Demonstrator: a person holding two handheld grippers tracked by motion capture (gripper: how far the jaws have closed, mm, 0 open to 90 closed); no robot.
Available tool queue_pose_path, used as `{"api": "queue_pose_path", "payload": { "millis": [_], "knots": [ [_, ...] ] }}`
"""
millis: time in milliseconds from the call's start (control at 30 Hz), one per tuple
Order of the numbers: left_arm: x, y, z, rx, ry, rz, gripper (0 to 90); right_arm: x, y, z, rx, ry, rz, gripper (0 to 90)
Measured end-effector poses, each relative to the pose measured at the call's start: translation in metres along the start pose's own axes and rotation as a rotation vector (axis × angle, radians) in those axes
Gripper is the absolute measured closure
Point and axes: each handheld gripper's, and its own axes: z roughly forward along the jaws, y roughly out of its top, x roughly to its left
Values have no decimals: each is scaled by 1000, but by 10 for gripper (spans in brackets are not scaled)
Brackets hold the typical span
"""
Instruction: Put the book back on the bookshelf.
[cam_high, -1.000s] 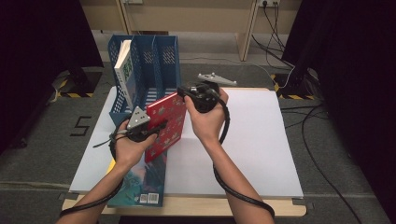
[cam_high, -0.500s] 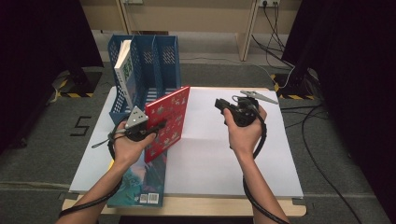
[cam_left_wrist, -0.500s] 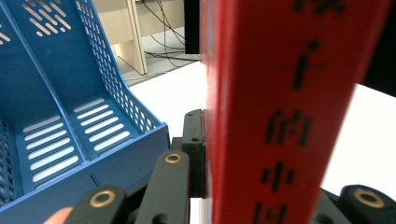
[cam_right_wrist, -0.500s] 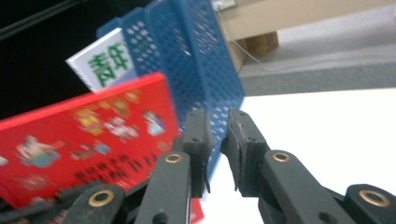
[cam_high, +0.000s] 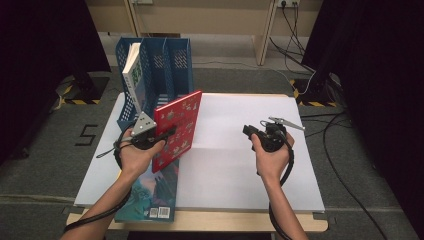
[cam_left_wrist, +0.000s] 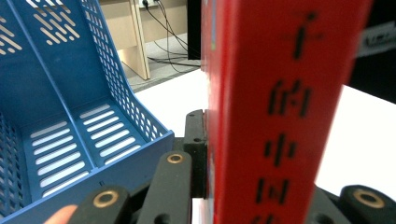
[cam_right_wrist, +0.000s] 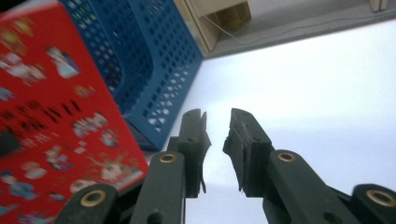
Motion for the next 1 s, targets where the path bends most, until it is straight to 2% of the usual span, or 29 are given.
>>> {"api": "queue_pose_path", "payload": {
  "millis": [100, 333, 533, 767, 1000],
  "knots": [
    [4, 2, -4, -17, -1, -19, 796, -4, -6, 3, 14, -10, -1, 733],
    [6, 11, -12, -41, 16, -17, 796, -12, -22, 6, 44, -31, -5, 726],
    [9, 18, -18, -65, 31, -31, 796, -17, -33, 7, 51, -58, -12, 715],
    [16, 29, -24, -96, 56, -46, 796, -25, -45, 8, 68, -102, -44, 692],
    [23, 37, -29, -134, 73, -64, 796, -34, -57, 7, 83, -127, -33, 684]
  ]
}}
